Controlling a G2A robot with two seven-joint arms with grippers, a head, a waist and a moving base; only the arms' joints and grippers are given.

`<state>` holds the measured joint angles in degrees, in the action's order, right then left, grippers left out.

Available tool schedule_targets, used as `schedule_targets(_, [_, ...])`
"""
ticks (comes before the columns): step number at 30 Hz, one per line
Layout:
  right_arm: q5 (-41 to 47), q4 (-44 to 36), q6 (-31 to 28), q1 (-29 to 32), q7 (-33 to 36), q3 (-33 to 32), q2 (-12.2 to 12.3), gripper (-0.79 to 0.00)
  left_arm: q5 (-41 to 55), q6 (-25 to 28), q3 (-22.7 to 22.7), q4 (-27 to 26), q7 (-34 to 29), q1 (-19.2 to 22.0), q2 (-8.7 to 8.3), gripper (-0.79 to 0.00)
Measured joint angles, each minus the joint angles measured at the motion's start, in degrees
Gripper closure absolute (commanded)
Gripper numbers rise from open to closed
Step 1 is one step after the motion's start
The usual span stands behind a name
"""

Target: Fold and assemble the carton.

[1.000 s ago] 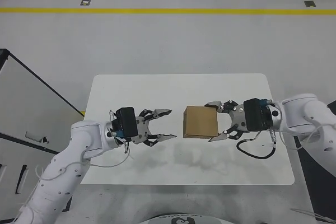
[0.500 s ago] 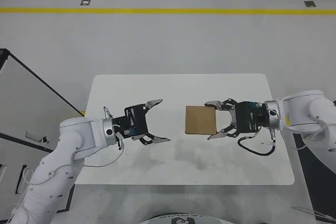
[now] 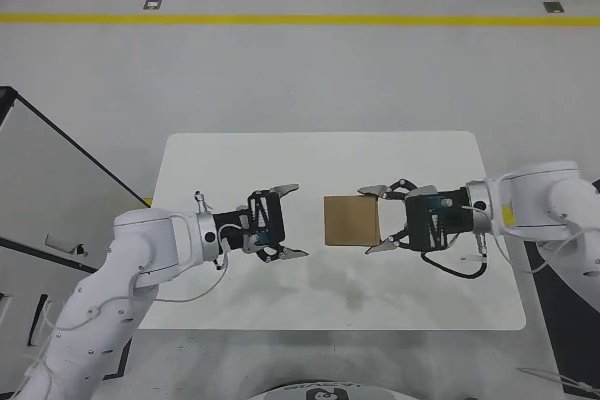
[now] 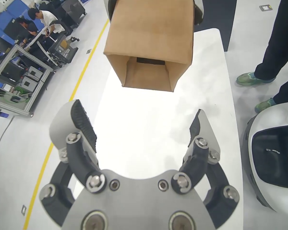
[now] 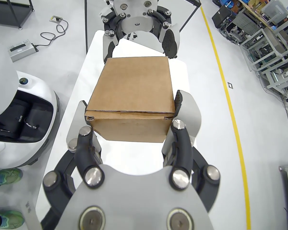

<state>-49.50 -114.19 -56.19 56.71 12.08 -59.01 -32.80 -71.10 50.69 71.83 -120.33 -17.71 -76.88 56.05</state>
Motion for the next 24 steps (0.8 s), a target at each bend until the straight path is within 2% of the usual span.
schedule_targets(4, [-0.04, -0.12, 0.13, 0.05, -0.06, 0.00, -0.01, 0.000, -0.08, -0.02, -0.12, -0.09, 1.04, -0.06, 0.01, -0.785])
schedule_targets(8, [-2.51, -2.50, 1.04, -0.42, 0.90, 0.60, -0.54, 0.000, -0.39, 0.34, -2.29, -0.68, 0.75, 1.17, 0.21, -0.785])
schedule_targets(11, [-3.82, -2.68, 0.81, -1.52, 1.85, 1.59, -1.12, 0.000, 0.45, 0.55, -4.23, -0.25, -0.26, 3.21, 0.47, -0.785])
schedule_targets(14, [-4.26, -2.64, 0.62, -2.69, 2.75, 2.45, -1.62, 0.000, 0.26, -0.91, -5.51, -0.01, -3.82, 4.41, 0.61, -0.785])
schedule_targets(24, [-5.27, -3.38, 1.78, -2.17, 3.73, 2.76, -1.90, 0.000, -0.76, -2.23, -5.66, -0.57, -3.99, 4.04, 0.60, -0.785])
